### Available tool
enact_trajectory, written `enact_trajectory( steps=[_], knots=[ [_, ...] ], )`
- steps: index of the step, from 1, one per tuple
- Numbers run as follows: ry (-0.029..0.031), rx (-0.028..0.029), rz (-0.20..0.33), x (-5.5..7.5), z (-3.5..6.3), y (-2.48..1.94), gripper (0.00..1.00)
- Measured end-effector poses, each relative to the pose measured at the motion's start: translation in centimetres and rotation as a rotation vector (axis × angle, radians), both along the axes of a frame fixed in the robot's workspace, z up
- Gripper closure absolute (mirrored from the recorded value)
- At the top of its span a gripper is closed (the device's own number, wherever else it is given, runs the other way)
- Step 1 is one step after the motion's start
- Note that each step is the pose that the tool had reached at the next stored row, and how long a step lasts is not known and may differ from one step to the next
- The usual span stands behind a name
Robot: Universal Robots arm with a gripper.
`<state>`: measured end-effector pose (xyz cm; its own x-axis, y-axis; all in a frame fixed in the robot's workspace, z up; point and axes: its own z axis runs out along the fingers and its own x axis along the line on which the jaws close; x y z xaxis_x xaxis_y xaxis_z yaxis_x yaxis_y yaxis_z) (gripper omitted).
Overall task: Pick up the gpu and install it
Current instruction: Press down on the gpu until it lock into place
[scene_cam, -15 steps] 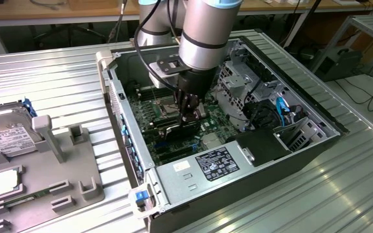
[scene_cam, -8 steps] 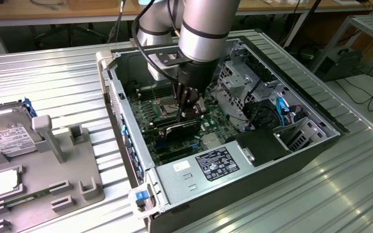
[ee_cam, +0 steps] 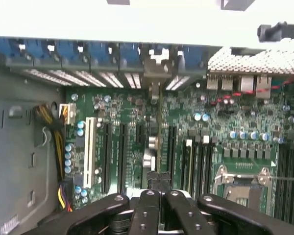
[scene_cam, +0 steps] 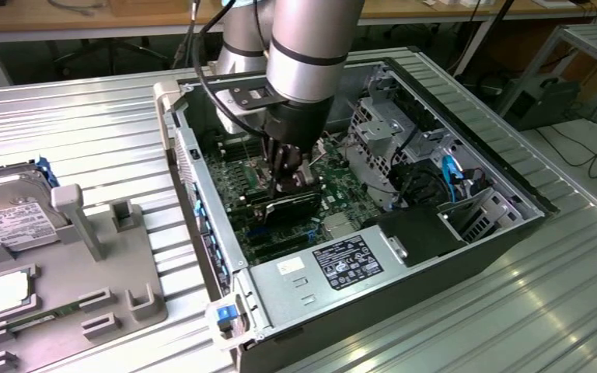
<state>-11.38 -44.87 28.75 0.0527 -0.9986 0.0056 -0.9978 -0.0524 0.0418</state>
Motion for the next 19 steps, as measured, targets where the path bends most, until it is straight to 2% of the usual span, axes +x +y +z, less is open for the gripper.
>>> enact_trajectory(
  steps=[8,15,19],
  knots=[
    [0.0,0.0,0.0,-2.8,-0.06,0.03,0.89],
    [0.0001,0.0,0.0,-4.7,-0.06,0.03,0.89],
    [0.0001,0.0,0.001,-5.3,-0.06,0.03,0.89]
  ],
)
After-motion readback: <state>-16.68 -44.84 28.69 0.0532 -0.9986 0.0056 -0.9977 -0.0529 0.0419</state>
